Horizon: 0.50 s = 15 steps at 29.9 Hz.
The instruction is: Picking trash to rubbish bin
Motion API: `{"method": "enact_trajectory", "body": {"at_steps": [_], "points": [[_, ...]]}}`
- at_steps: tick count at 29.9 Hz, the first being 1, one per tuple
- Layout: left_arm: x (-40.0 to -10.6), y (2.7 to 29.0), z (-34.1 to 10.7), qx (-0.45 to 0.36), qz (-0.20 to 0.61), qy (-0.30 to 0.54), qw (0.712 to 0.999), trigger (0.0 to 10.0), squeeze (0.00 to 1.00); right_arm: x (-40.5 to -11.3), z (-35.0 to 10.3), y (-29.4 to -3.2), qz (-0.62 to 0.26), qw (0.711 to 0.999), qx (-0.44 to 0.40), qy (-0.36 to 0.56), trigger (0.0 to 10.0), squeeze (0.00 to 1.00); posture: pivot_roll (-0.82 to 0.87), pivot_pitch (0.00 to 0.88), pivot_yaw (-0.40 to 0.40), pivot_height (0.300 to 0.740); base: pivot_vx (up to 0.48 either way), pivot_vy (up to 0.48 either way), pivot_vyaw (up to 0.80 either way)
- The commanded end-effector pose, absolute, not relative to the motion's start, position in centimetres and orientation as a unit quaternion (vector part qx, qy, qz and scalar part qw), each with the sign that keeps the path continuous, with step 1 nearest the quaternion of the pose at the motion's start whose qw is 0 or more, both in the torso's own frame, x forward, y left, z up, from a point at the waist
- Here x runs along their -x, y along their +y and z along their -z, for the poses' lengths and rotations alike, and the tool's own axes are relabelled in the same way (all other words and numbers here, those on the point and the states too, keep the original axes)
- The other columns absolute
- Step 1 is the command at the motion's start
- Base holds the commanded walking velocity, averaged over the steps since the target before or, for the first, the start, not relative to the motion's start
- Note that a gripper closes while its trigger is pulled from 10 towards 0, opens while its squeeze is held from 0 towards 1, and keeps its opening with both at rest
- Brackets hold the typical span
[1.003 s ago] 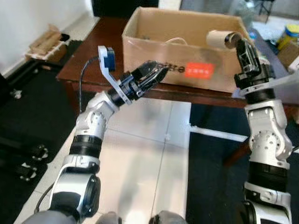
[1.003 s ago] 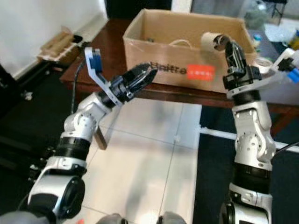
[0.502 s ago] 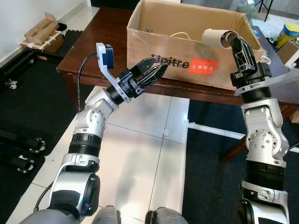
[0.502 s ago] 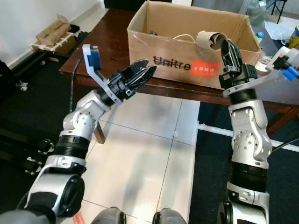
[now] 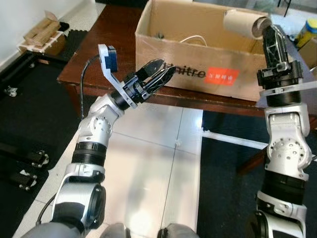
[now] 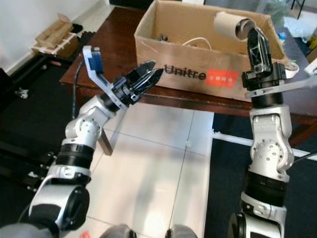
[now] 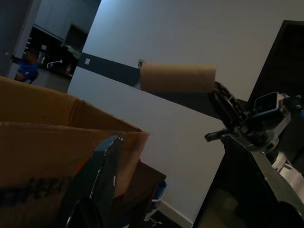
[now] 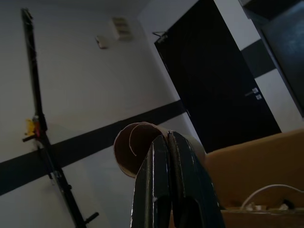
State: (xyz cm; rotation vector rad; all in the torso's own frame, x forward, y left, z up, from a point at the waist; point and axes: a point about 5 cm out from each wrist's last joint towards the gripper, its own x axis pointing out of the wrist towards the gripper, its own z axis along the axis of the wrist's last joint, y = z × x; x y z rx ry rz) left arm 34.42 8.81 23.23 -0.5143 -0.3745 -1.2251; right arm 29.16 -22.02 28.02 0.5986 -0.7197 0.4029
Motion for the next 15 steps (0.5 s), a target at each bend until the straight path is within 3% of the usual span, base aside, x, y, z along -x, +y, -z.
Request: {"method": "enact_trajectory", "body": {"at_steps": [1,9,15], "points": [[-34.27,8.87,-23.71,0.224,0.574,-0.181,0.767,10.0,0.0,-29.1,-27.99,-21.97,-0.198,0.875,-0.281,-0.341,10.0,0.0,0.09,0.062,-0.049,0.74,0.334,0.0,0.0],[-34.2,8.58,-24.03,0.222,0.579,-0.188,0.762,10.0,0.0,-29.36,-27.83,-22.01,-0.2,0.879,-0.28,-0.329,10.0,0.0,0.09,0.052,-0.051,0.74,0.339,0.0,0.0],[-34.1,8.52,-24.16,0.222,0.58,-0.191,0.76,10.0,0.0,-29.45,-27.82,-22.0,-0.2,0.881,-0.279,-0.327,10.0,0.0,0.09,0.053,-0.05,0.74,0.339,0.0,-0.73]]}}
